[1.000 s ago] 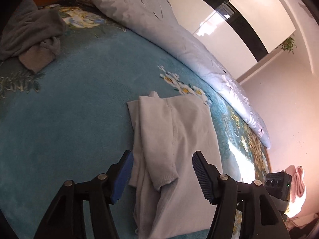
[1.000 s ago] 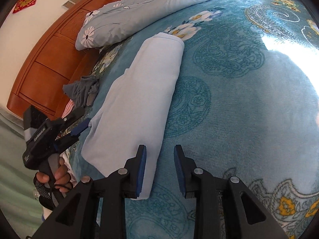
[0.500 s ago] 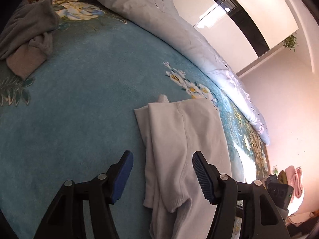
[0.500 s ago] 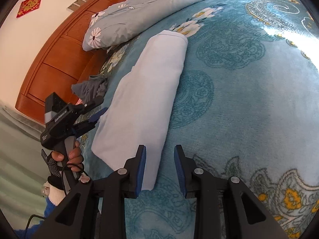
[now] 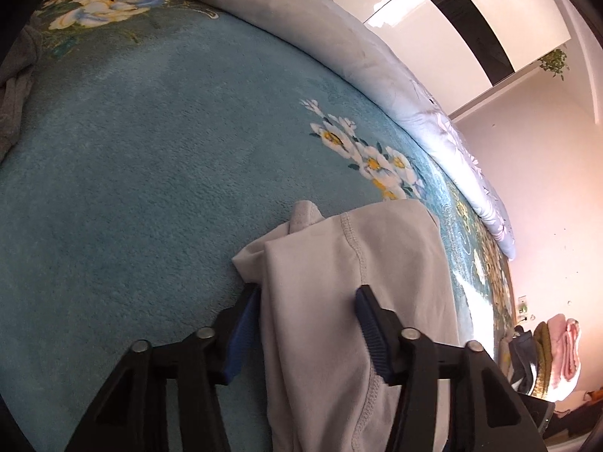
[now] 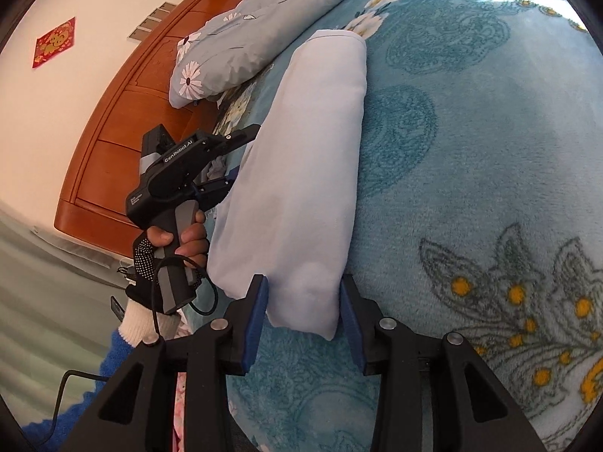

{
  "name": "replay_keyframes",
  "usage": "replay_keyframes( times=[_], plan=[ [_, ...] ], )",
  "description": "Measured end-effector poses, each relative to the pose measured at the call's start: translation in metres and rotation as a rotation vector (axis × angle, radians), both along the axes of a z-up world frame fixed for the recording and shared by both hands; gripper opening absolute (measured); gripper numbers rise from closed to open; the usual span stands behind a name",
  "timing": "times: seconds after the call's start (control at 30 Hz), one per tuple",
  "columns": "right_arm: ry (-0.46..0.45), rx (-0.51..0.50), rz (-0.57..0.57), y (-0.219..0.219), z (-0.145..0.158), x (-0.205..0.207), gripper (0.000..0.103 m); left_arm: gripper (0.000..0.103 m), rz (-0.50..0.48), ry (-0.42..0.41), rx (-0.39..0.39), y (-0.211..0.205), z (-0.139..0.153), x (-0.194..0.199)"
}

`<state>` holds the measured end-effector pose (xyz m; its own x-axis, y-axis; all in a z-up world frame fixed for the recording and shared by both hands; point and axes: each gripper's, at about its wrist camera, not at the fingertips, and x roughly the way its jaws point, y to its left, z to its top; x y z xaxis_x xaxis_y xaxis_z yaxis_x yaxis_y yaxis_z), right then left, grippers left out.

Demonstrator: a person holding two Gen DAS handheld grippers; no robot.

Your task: Fold clothes

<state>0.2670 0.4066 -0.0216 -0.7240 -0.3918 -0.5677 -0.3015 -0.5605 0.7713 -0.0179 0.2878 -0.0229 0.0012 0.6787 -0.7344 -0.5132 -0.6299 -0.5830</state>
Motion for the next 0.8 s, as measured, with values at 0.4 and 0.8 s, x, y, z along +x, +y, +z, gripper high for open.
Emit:
replay_keyframes(
  times=[0.4,0.8],
  plan=[
    [0.014,0.089,0.084,0.083,0.048,0.009,0.011,0.008,0.059,0.029,0.086,-0.046,0.034,0.058],
    [-0.062,0.137,-0.032,0.133,0.031,0.047,0.024,0.016,0.092,0.025,0.060,-0.075,0.029,0.068]
  ],
)
